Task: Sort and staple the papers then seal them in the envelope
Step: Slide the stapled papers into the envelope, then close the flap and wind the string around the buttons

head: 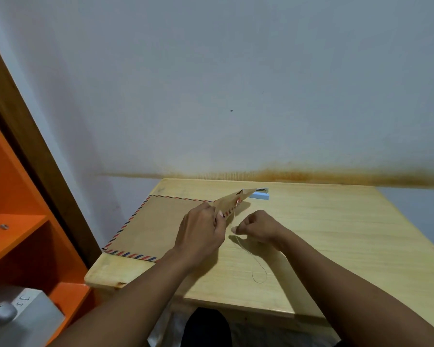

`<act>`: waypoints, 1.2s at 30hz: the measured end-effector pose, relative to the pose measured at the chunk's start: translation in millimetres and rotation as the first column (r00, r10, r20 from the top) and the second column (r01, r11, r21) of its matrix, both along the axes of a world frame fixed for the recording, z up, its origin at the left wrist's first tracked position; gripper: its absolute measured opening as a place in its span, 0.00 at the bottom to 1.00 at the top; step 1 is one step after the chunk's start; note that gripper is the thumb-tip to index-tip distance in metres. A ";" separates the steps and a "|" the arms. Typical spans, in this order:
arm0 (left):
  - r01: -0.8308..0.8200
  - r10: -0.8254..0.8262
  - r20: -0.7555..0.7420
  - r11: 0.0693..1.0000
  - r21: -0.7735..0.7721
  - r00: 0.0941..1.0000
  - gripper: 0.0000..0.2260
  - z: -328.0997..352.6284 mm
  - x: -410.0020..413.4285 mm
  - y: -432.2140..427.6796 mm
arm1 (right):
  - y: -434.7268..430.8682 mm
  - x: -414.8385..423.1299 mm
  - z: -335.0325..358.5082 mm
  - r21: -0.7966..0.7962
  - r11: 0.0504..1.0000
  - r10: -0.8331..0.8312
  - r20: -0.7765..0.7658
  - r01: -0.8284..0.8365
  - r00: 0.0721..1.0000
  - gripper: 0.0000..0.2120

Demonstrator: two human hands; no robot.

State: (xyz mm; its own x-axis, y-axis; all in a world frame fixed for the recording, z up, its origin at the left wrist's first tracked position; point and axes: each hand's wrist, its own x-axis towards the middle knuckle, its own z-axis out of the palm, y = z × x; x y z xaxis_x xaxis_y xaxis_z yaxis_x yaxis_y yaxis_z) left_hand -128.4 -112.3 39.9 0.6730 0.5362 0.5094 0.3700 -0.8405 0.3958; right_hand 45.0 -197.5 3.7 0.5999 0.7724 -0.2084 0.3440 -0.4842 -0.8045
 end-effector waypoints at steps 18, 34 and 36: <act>0.035 -0.044 -0.041 0.983 -0.181 0.998 0.16 -9.6 3.7 -9.7 | -30.1 4.7 28.5 0.044 0.999 0.041 -0.738 -0.014 0.674 0.15; 0.202 -0.230 -0.203 0.968 -0.146 0.952 0.18 -20.9 -27.3 5.2 | -31.2 -0.1 39.1 0.177 0.984 0.052 -0.426 0.026 0.903 0.07; 0.210 -0.229 -0.242 0.972 -0.101 0.943 0.12 -23.5 -35.3 5.5 | -32.2 -2.6 44.2 0.115 0.991 0.103 -0.323 -0.069 0.941 0.08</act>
State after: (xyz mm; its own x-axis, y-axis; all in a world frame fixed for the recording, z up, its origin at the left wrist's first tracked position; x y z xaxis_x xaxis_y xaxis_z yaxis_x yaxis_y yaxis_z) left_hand -163.6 -106.8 16.4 0.8787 0.3903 0.2747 0.2746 -0.8842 0.3778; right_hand 42.4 -229.7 47.9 0.4419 0.8452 -0.3006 0.0903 -0.3753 -0.9225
